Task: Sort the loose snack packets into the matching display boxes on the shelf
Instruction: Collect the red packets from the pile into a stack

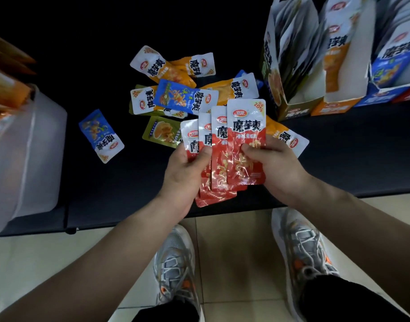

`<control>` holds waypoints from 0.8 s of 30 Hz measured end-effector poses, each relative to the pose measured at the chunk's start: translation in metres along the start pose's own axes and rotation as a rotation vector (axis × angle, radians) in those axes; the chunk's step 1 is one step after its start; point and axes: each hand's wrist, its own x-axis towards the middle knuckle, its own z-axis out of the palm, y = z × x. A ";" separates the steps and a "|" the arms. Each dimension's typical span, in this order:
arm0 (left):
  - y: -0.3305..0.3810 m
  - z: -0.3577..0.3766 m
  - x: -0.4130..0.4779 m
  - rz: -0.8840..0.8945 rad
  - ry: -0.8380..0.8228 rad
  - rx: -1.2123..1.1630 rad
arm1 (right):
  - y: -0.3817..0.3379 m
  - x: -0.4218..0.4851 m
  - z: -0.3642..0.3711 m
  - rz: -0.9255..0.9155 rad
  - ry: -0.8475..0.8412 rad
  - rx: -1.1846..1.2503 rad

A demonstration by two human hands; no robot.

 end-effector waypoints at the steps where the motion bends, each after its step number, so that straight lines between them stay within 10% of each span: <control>1: 0.002 0.002 -0.002 -0.034 0.011 -0.057 | 0.000 -0.002 0.002 0.004 0.018 0.006; 15: 0.067 0.088 -0.002 0.025 -0.303 0.399 | -0.051 -0.032 -0.058 -0.218 -0.005 -0.524; 24: 0.147 0.231 0.023 0.261 -0.312 0.658 | -0.104 -0.037 -0.173 -0.338 0.406 -0.601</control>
